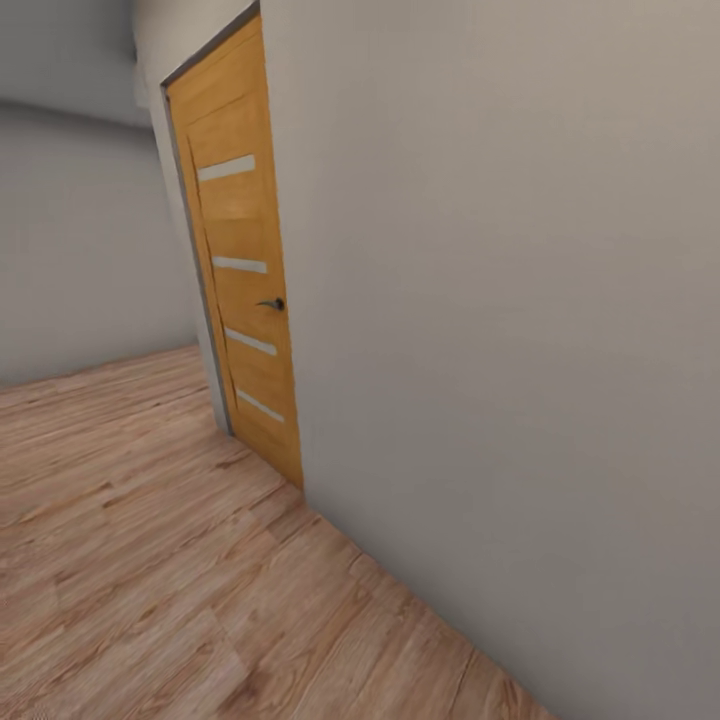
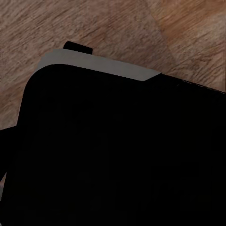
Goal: Move the two storage containers from the living room to the garage. In the garage, place one container on the floor and stack the other container on top of it (either order is fine).
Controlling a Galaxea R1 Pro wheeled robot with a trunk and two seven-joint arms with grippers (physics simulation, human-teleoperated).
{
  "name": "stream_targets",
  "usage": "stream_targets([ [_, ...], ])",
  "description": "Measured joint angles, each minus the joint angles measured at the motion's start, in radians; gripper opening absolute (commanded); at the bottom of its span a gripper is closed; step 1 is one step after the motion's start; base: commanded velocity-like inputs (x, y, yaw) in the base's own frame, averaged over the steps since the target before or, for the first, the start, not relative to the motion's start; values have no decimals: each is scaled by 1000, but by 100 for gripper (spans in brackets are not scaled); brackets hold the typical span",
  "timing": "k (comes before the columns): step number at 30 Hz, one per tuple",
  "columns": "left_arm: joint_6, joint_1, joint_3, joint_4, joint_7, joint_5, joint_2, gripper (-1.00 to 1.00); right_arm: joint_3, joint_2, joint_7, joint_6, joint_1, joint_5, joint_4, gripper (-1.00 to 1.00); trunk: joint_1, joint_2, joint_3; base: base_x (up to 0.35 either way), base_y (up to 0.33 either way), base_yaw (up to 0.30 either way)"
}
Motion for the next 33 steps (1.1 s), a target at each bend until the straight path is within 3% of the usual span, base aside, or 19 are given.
stream_targets([
  [10,8,0,21,0,1,2,0,100,-20,-8,-1,-9,0,-2,0,100,0,0,0,321,0,282],
  [33,1,0,22,0,0,2,-1,100,-23,-7,-1,-10,0,0,0,100,0,0,0,322,0,282],
])
